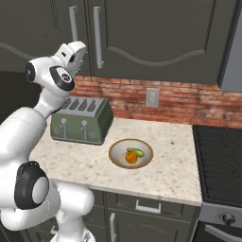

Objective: Open the cabinet. Pick the mango and orange from the cabinet and place them into the bowl. Then close the cabinet.

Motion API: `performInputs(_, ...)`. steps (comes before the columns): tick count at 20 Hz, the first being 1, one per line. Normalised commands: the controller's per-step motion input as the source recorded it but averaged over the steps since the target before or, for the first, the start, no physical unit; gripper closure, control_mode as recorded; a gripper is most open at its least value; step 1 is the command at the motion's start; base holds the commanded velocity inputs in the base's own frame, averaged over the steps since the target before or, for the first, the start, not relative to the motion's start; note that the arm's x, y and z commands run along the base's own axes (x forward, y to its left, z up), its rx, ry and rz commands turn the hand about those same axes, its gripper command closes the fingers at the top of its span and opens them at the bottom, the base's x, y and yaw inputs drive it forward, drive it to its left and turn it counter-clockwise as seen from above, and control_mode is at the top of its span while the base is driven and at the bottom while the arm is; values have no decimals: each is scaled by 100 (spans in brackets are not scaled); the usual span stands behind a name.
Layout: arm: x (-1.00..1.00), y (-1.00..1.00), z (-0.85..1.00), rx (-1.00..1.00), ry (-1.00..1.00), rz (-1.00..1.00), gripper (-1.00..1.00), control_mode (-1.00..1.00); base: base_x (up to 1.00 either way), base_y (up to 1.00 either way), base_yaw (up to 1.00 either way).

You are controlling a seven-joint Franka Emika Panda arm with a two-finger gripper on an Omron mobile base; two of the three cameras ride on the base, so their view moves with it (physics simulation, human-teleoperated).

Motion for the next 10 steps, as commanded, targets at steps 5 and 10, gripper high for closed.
performInputs(5,75,0,0,0,0,0,-100,-100,0,0,0)
performInputs(10,71,0,0,0,0,0,-100,-100,0,0,0)
